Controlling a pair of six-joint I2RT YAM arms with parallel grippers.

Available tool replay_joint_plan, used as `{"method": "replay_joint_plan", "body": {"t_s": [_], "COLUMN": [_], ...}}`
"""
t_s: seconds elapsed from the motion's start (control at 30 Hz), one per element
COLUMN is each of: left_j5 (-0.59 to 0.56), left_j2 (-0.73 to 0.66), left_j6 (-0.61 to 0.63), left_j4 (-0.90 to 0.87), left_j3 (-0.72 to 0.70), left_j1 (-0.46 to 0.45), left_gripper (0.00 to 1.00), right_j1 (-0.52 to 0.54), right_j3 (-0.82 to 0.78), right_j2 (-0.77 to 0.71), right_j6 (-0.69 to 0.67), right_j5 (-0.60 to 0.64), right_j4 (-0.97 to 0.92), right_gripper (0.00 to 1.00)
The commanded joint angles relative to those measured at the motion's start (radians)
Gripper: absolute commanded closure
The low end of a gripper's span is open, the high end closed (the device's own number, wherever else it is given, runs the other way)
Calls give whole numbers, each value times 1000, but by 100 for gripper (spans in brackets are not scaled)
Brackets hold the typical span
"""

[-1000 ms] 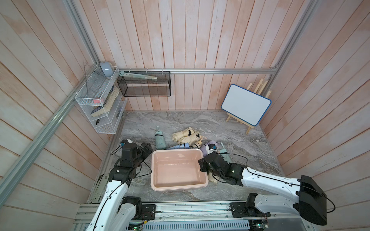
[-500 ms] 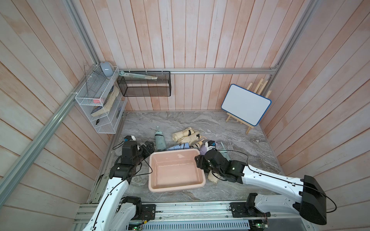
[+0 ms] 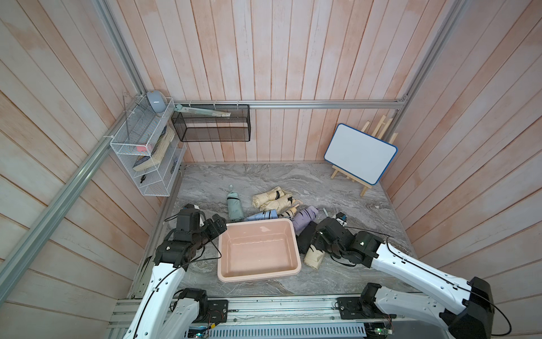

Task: Put the umbrella into the storage box
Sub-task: Place the storage box at the center of the board, then pick up the umbrella from the center of the board.

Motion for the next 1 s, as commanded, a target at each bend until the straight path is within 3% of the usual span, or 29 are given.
{"method": "replay_joint_plan", "body": {"t_s": [0.0,0.2,0.6,0.97], "left_j5": [12,36,64,75], "left_j2": [-15,-17,-11,-22], "left_j6": [15,10,4,5], "left_j4": [-84,-88,-89,-109], "left_j3": [27,21,14,9], "left_j1": [-3,-8,-18,-25], "left_gripper": [3,3,9,12], "right_j1": [-42,-92,-93,-95], "right_j3": [-18,-40,-18,5], "right_j2": [28,157,357,466], "right_j6": [22,-38,-79,-99], "right_j5": [-25,-93,-131,-125], "right_j4": [-22,107,98,119], "right_gripper": [18,15,12,23]}}
